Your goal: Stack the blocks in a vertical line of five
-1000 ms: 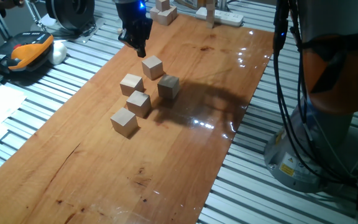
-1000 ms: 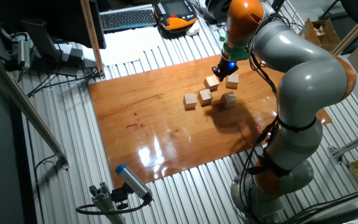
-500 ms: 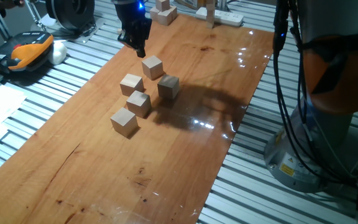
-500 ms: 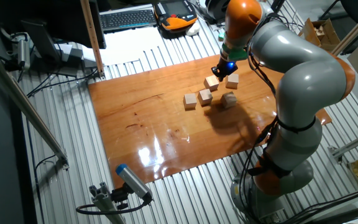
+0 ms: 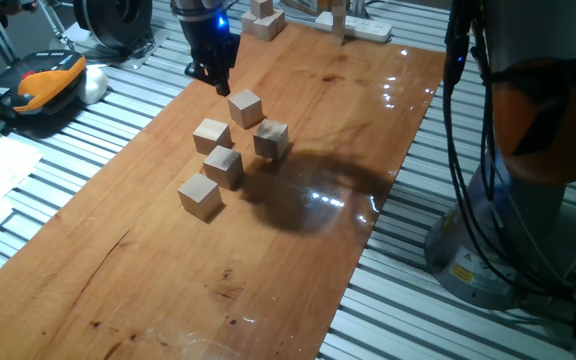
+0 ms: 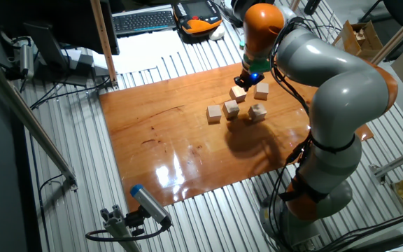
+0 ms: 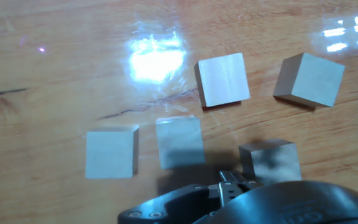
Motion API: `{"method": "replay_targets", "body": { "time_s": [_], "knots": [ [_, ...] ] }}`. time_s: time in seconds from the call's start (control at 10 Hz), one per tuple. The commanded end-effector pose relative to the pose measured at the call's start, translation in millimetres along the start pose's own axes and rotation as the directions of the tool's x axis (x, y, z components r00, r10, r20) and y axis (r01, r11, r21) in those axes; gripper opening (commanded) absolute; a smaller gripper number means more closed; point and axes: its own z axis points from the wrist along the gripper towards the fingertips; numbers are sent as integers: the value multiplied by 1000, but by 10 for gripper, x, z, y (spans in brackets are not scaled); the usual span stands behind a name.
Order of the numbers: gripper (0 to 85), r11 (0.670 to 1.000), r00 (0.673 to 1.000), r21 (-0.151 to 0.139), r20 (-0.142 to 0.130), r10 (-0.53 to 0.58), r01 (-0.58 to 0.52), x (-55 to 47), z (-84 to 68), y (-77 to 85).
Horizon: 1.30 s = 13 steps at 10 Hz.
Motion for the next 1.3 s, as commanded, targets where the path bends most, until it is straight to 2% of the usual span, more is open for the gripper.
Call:
{"method": "replay_targets", "body": {
  "time_s": [0.0,0.1,0.4,1.2],
  "knots": [
    [0,1000,1000,-23,-7,-9,9,-20,26,9],
    [0,998,1000,-58,-13,-11,10,-36,59,17],
    [0,998,1000,-69,-8,-11,10,-91,172,59],
    [0,998,1000,-63,12,-5,6,-204,466,205]
  ]
}}
